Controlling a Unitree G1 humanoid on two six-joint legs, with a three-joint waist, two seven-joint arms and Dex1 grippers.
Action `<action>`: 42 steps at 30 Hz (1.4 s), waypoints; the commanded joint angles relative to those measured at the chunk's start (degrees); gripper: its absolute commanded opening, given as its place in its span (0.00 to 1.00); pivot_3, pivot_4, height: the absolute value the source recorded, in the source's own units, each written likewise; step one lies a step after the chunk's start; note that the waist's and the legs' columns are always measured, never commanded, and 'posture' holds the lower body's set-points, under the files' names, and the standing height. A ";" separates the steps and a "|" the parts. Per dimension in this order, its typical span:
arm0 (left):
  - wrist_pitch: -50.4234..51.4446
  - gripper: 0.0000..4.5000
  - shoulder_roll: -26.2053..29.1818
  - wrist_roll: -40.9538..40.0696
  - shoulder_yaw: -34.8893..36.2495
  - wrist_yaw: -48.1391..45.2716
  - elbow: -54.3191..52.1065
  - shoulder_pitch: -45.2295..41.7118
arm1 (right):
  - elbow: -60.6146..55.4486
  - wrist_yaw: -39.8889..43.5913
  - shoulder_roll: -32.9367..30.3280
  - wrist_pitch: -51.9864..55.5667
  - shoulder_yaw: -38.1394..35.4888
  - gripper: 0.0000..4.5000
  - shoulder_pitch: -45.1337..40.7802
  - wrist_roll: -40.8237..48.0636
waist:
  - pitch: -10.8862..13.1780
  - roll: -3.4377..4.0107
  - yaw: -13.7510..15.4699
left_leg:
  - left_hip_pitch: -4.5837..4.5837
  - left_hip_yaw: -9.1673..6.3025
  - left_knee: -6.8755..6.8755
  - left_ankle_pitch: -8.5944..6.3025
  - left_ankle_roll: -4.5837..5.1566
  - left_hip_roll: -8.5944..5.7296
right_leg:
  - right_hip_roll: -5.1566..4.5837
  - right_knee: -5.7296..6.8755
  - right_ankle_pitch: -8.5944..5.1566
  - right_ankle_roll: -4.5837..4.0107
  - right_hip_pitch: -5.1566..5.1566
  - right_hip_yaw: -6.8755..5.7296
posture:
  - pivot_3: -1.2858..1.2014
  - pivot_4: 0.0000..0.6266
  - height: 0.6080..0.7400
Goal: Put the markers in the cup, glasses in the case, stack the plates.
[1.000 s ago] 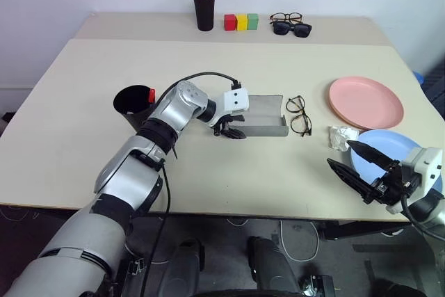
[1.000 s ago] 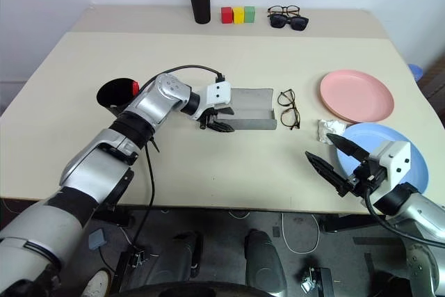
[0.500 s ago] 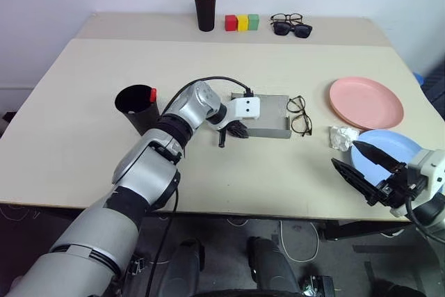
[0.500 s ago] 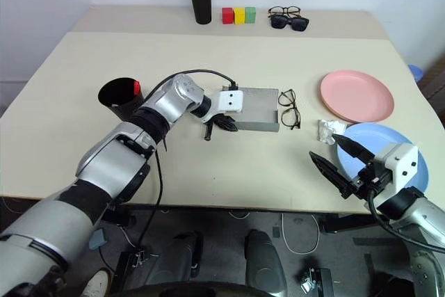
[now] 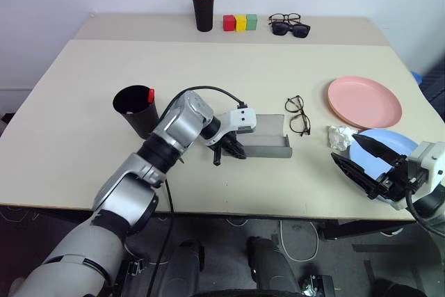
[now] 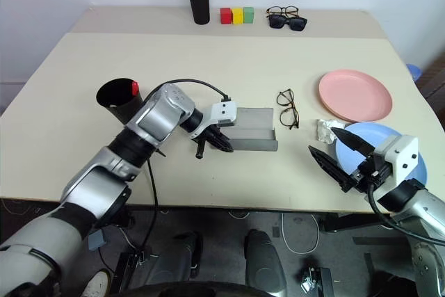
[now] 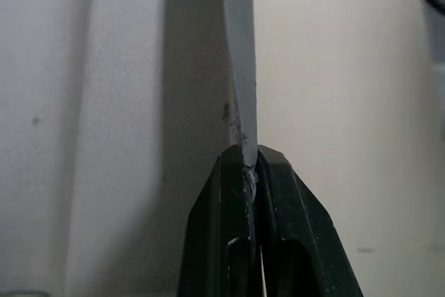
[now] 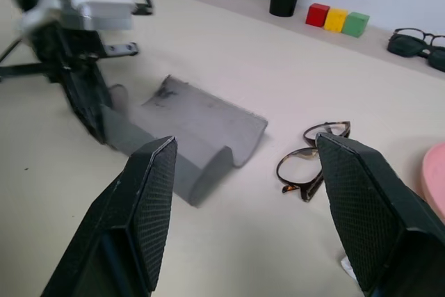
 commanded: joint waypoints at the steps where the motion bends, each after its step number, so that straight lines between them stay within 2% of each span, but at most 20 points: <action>1: 8.43 0.01 1.65 -2.35 -1.15 1.78 -10.19 1.78 | 0.07 0.46 -0.75 -0.05 -0.06 0.72 -1.13 0.37 | 0.00 0.01 0.03 | 0.02 0.00 0.01 0.00 0.00 0.00 | 0.00 0.00 0.00 -0.01 0.01 0.00 | 0.52 0.24 1.00; 7: 11.63 0.01 6.41 -5.83 -3.35 4.09 -17.67 4.92 | 1.05 1.35 -1.12 0.33 0.76 0.72 -2.41 0.28 | -0.02 0.03 -0.06 | 0.07 0.00 0.02 0.00 0.00 0.01 | 0.00 0.01 -0.01 -0.04 0.04 0.00 | 0.52 0.24 1.00; 13: 5.97 0.01 9.37 -6.94 -5.43 5.74 -14.69 4.21 | 1.64 1.85 -1.16 0.70 1.39 0.72 -3.30 -0.05 | -0.03 0.04 0.06 | 0.08 0.01 0.04 0.01 0.00 0.01 | 0.00 0.01 0.00 -0.06 0.06 0.00 | 0.52 0.24 1.00; 19: 3.07 0.01 9.87 -8.29 -6.79 5.55 -13.41 3.74 | 1.30 2.09 -0.91 0.76 1.24 0.72 -2.72 -0.17 | -0.03 0.04 0.13 | 0.07 0.01 0.04 0.01 0.00 0.01 | 0.00 0.01 -0.01 -0.06 0.06 0.00 | 0.52 0.24 1.00; 22: 2.81 0.23 9.78 -8.80 -7.01 5.71 -13.38 3.83 | 1.37 2.17 -0.98 1.24 1.24 0.72 -2.31 0.01 | -0.03 0.04 0.13 | 0.07 0.01 0.04 0.01 0.00 0.01 | 0.00 0.01 -0.01 -0.06 0.06 0.00 | 0.52 0.24 1.00; 25: 3.50 0.57 9.44 -9.63 -6.83 6.42 -13.66 3.80 | 2.26 2.29 -1.45 2.08 1.43 0.72 -2.96 0.27 | -0.03 0.04 0.12 | 0.07 0.02 0.05 0.01 0.00 0.01 | 0.00 0.01 -0.01 -0.06 0.07 0.00 | 0.52 0.24 1.00; 26: 4.08 0.67 9.38 -10.36 -6.12 6.54 -14.13 3.63 | 3.26 2.32 -1.97 2.93 1.69 0.72 -3.89 0.39 | -0.03 0.04 0.10 | 0.07 0.01 0.05 0.01 0.00 0.01 | 0.00 0.00 -0.01 -0.07 0.07 0.00 | 0.52 0.24 1.00; 30: 5.66 0.67 9.45 -13.31 -2.32 8.45 -16.14 3.80 | 7.42 2.70 -3.74 4.76 3.12 0.72 -8.17 -0.24 | -0.03 0.04 -0.06 | 0.08 0.04 0.16 0.01 0.00 0.01 | -0.01 0.01 0.01 -0.10 0.10 0.01 | 0.52 0.24 1.00; 33: -6.66 0.67 6.76 -16.24 8.19 16.14 -19.23 9.58 | 13.19 5.32 -5.98 5.11 5.83 0.72 -13.54 -1.61 | -0.07 0.12 -0.32 | 0.09 0.06 0.15 0.00 0.00 0.04 | -0.01 0.00 0.02 -0.12 0.09 0.01 | 0.52 0.24 1.00; 36: -19.30 0.67 7.07 -19.62 16.97 18.39 -22.95 17.72 | 24.61 9.88 -7.75 3.60 10.45 0.72 -22.57 -4.50 | -0.09 0.14 -0.42 | 0.17 0.09 0.07 0.01 0.00 0.08 | -0.01 0.00 0.06 -0.13 0.10 0.02 | 0.52 0.24 1.00; 38: -21.64 0.67 10.15 -20.61 18.98 17.30 -25.22 21.67 | 32.61 12.96 -8.36 2.36 13.57 0.72 -28.61 -6.74 | -0.08 0.13 -0.93 | 0.21 0.15 0.03 0.01 0.00 0.08 | -0.03 0.02 0.08 -0.15 0.08 0.04 | 0.52 0.24 1.00; 41: -19.07 0.67 13.19 -31.16 24.46 10.37 -25.77 25.03 | 45.78 17.88 -8.12 -0.19 17.57 0.72 -38.03 -10.25 | -0.06 0.14 -1.05 | 0.19 0.13 0.06 0.02 -0.01 0.08 | 0.00 0.03 0.09 -0.17 0.10 0.02 | 0.52 0.24 1.00; 42: -22.28 0.67 13.88 -32.76 26.29 8.61 -25.17 26.21 | 50.53 19.31 -7.86 -1.34 18.93 0.72 -41.29 -11.66 | -0.05 0.16 -1.08 | 0.15 0.14 0.12 0.02 -0.01 0.08 | 0.00 0.03 0.09 -0.18 0.10 0.02 | 0.52 0.24 1.00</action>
